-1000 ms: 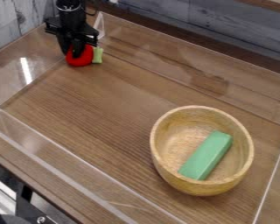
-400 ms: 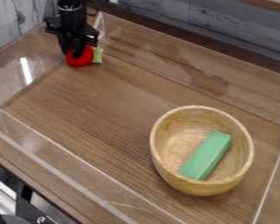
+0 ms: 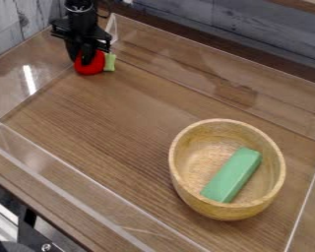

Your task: Move the red object to the left side of the table

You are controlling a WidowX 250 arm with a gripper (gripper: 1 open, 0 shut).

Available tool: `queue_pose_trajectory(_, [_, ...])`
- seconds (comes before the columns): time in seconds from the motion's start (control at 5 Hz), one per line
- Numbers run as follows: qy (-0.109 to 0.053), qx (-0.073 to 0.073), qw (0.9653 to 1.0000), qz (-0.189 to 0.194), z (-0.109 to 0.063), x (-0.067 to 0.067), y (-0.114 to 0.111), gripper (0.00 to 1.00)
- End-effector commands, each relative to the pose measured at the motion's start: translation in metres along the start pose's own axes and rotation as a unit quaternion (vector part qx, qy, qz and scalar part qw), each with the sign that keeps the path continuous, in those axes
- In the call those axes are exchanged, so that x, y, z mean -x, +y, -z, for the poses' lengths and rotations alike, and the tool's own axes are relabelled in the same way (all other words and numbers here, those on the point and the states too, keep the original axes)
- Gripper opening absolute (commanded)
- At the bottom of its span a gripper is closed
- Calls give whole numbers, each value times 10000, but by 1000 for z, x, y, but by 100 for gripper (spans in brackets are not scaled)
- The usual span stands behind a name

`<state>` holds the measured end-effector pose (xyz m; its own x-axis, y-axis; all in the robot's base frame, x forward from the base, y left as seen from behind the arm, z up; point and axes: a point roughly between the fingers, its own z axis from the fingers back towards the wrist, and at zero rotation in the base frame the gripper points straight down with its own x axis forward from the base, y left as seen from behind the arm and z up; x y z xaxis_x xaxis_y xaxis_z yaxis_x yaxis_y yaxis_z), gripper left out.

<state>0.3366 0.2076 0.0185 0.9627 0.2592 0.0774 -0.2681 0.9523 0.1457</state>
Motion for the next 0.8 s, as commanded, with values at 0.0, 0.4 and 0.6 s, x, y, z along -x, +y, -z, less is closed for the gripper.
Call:
queue_pose_trajectory(0.0, [294,11,9996,-13,14,11,-2,0])
queue_pose_trajectory(0.4, [435,-38,9990,-25,12,15,1,0])
queue_pose_trajectory(0.6, [506,-67,9987,-27,10,18,2,0])
